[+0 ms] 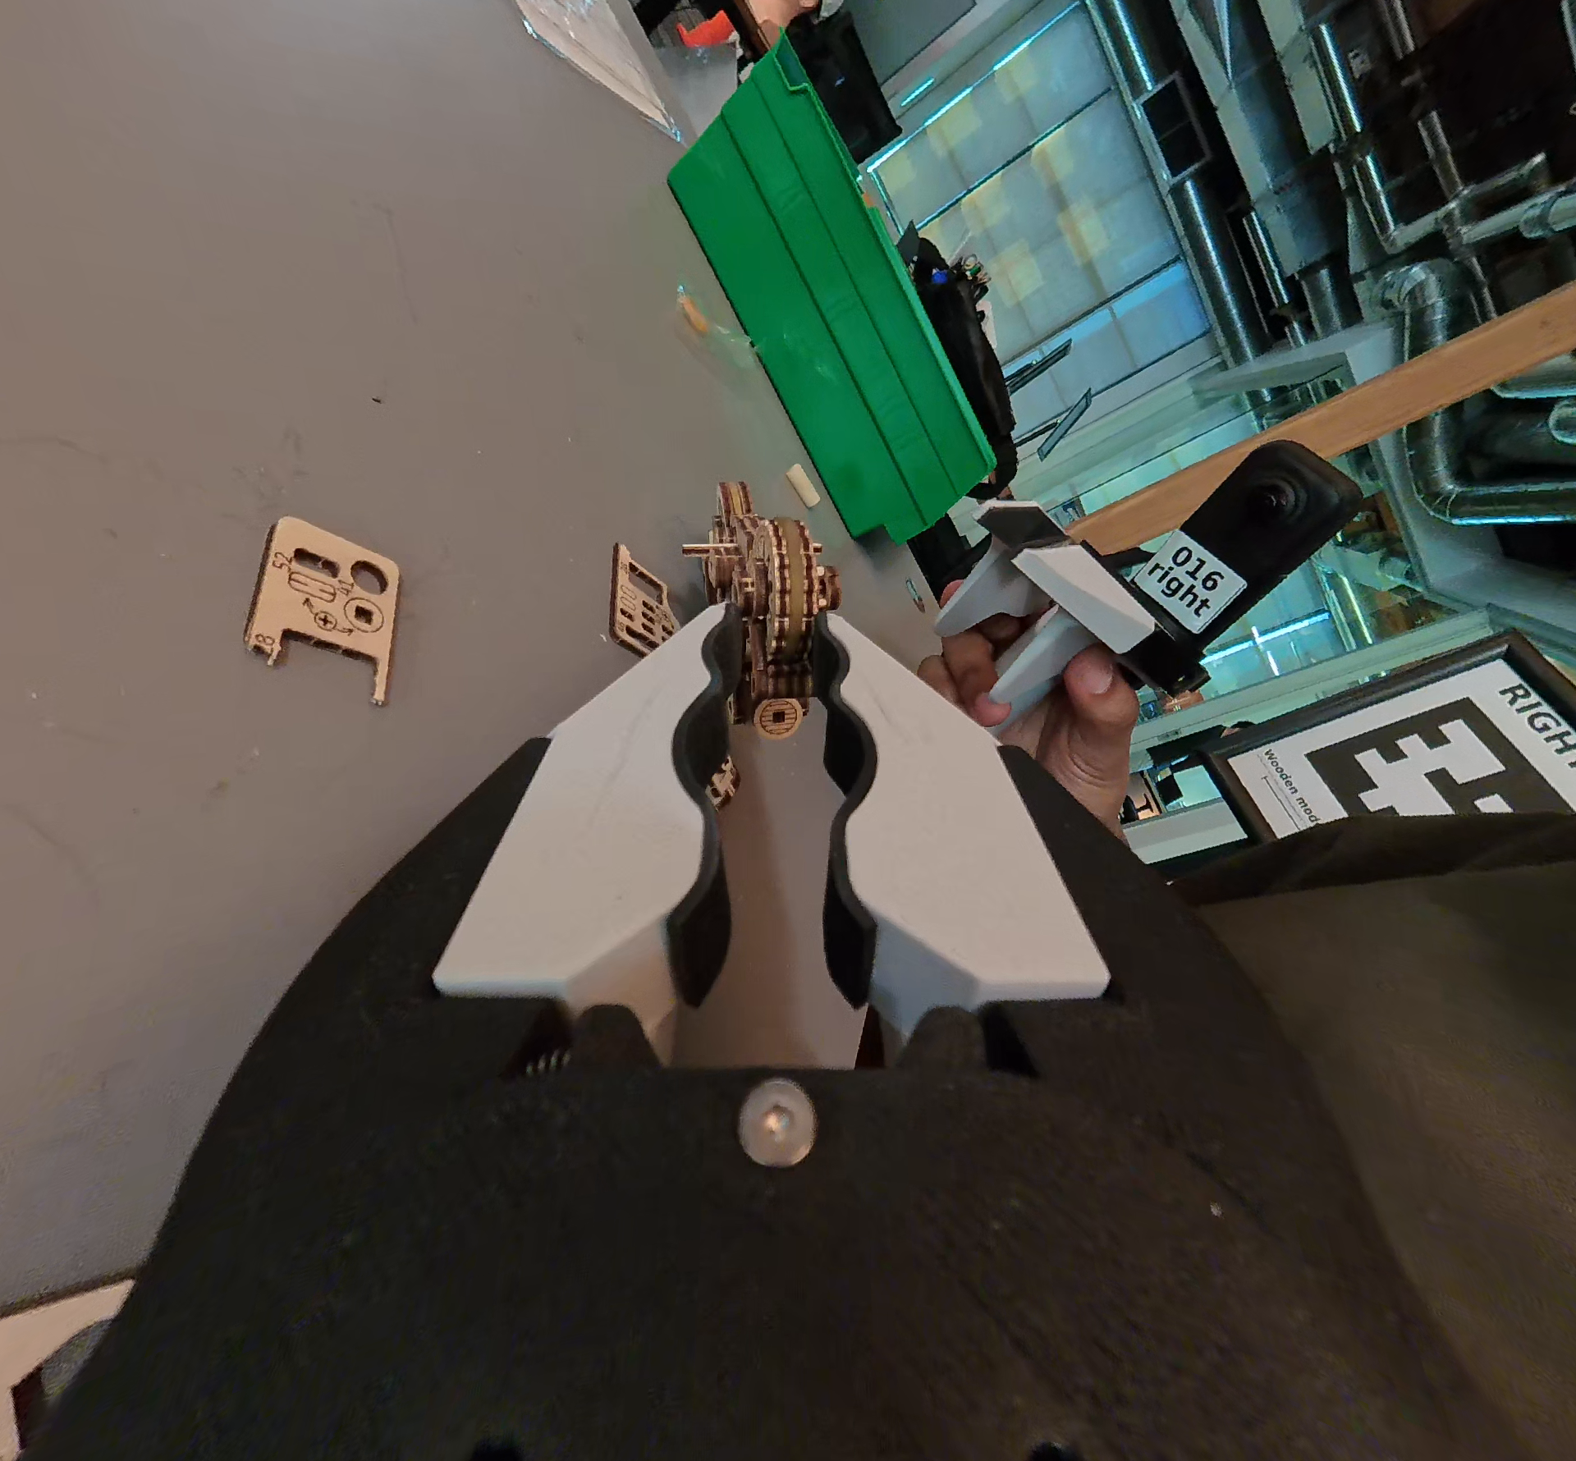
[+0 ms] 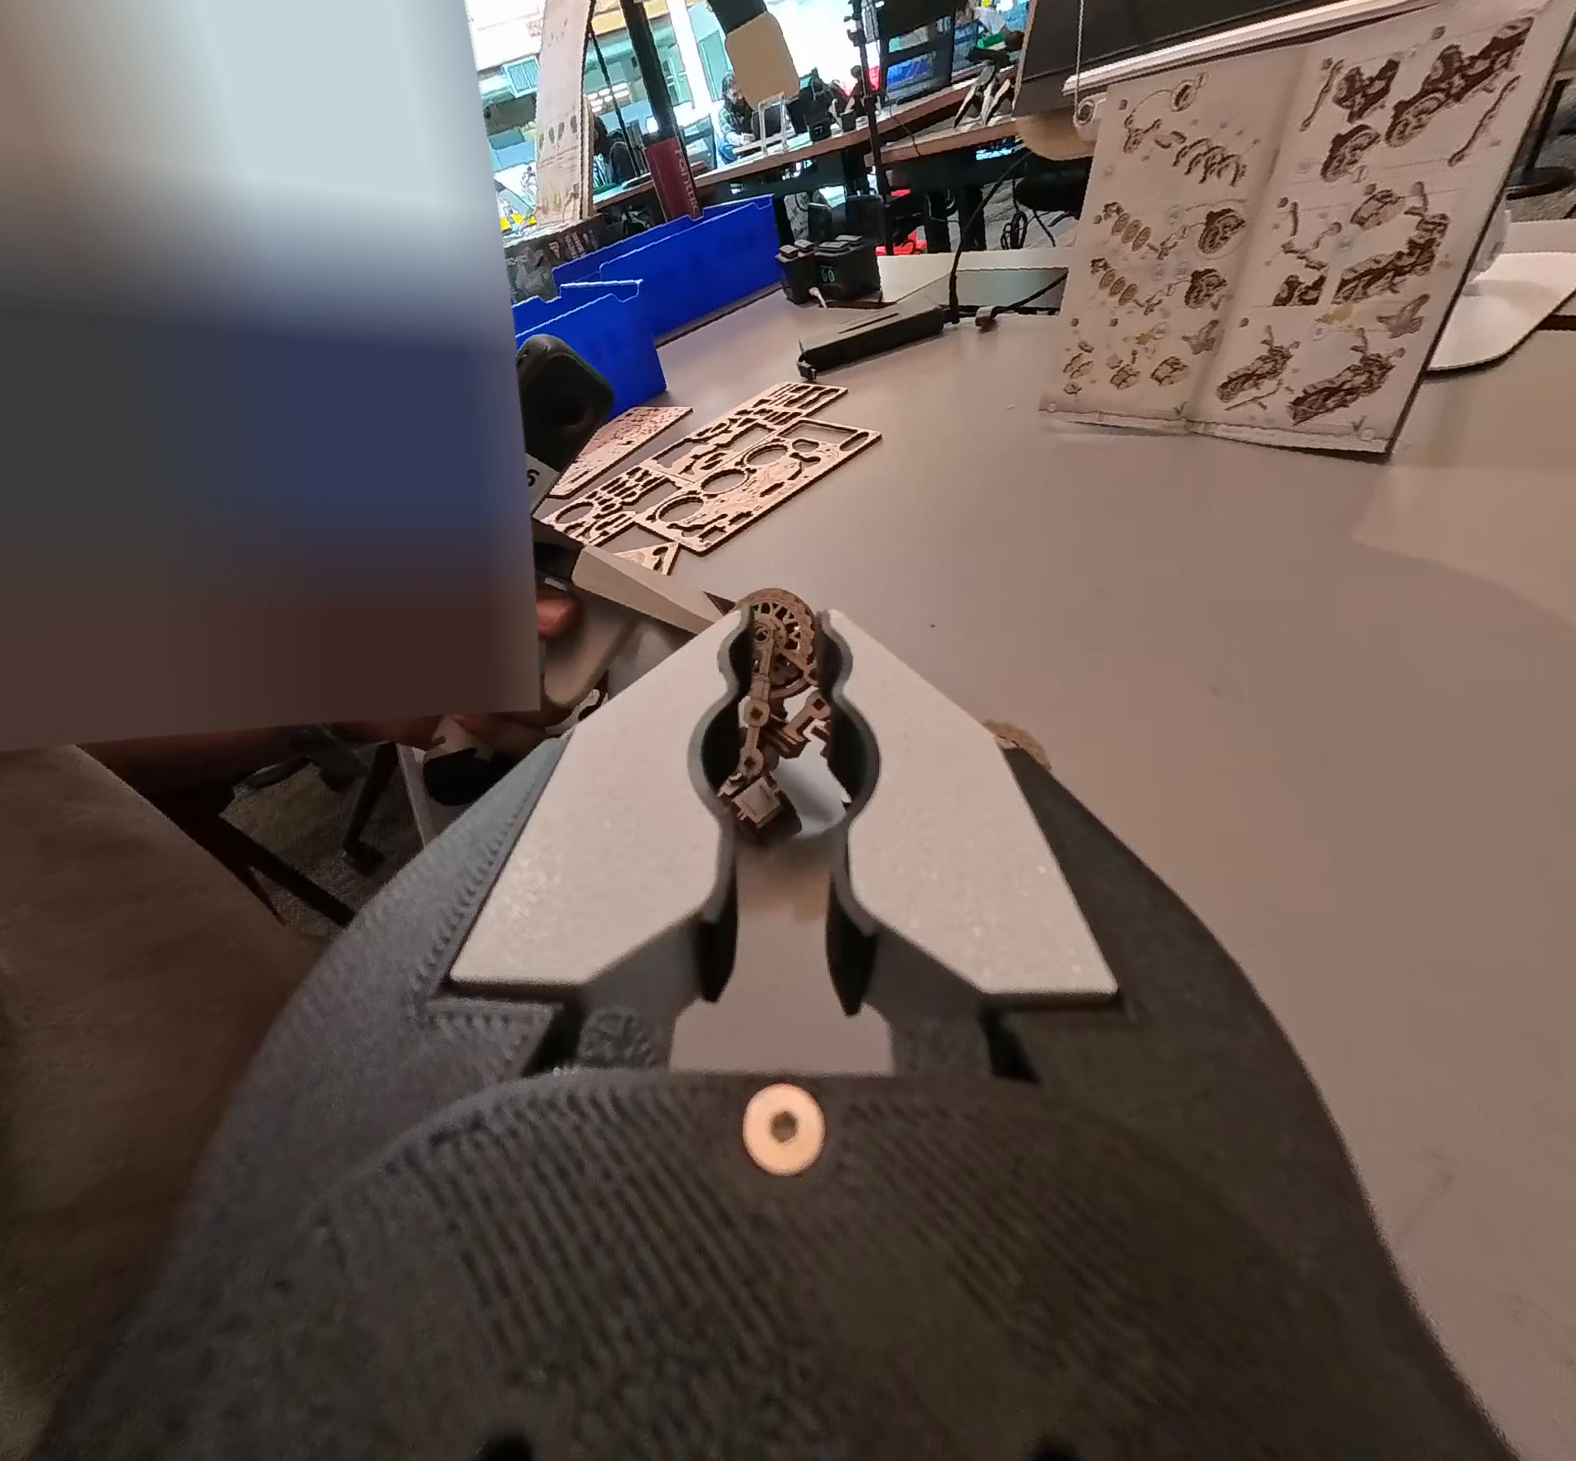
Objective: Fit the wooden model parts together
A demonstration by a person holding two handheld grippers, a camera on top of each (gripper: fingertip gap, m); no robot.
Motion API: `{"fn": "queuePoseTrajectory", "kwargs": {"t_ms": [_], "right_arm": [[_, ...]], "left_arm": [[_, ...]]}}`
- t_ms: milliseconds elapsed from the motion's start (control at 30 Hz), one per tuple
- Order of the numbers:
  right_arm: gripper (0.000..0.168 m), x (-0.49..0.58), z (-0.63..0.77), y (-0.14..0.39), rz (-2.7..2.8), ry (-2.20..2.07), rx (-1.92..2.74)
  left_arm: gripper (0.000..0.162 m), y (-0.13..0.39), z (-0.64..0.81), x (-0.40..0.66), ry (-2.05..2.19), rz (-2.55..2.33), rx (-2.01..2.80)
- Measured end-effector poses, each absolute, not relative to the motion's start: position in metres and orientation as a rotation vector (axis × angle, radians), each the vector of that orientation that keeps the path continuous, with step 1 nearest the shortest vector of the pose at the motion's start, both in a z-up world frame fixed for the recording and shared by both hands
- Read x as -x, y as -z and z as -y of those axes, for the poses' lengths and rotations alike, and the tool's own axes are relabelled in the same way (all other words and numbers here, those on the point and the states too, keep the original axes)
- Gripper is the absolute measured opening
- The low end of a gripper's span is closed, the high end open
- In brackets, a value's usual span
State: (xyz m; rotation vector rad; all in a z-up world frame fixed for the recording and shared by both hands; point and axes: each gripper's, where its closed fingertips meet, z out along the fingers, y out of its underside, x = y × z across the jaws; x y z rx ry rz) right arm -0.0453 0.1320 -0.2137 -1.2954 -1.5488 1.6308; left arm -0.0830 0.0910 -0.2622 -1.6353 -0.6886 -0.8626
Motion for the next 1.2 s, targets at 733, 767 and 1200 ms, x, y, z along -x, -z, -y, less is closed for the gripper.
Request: {"fn": "queuePoseTrajectory", "kwargs": {"t_ms": [733,767,1200], "right_arm": [[0.011,0.0456,-0.1326,0.2143,1.543,-1.638,1.301],[0.011,0.0456,-0.1327,0.2143,1.543,-1.638,1.301],[0.010,0.0457,-0.1331,0.2145,1.542,-1.635,1.302]], "left_arm": [[0.013,0.2623,-0.0908,0.0835,0.868,0.692,1.632],[0.013,0.2622,-0.0907,0.0834,0.869,0.692,1.632],[0.013,0.2623,-0.0906,0.0834,0.869,0.692,1.632]]}}
